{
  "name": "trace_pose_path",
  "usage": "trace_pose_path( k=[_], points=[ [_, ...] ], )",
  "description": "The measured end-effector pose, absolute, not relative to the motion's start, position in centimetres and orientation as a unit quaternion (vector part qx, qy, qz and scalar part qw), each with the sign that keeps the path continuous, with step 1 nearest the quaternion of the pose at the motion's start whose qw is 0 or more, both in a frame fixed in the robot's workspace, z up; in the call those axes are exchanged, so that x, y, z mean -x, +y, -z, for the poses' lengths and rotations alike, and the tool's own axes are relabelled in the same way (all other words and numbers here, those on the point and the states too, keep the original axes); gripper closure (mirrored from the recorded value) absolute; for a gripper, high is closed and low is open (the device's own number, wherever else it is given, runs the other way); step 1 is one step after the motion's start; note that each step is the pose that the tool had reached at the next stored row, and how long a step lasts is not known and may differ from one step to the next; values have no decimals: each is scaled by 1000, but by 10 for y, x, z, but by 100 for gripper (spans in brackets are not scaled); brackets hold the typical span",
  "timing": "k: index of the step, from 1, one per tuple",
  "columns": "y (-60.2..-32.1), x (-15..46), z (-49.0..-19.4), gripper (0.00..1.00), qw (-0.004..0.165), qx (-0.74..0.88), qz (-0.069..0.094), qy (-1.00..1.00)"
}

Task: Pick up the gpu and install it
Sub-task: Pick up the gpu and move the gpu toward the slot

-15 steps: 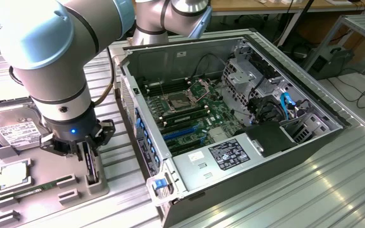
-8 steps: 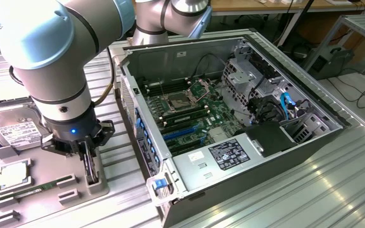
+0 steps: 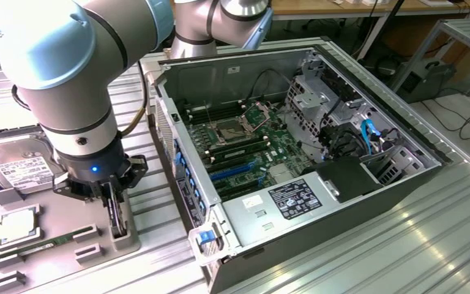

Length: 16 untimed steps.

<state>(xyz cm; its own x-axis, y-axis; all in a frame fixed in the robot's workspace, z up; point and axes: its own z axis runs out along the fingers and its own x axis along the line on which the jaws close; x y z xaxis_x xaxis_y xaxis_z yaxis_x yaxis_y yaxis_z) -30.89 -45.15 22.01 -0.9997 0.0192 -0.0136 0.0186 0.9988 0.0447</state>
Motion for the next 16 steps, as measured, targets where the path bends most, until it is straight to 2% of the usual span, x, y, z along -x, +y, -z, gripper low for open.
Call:
trace_pose_path(
  k=[9,16],
  points=[
    [-452,309,-235,72,7,-9,-23,1000],
    [-452,309,-265,72,7,-9,-23,1000]
  ],
)
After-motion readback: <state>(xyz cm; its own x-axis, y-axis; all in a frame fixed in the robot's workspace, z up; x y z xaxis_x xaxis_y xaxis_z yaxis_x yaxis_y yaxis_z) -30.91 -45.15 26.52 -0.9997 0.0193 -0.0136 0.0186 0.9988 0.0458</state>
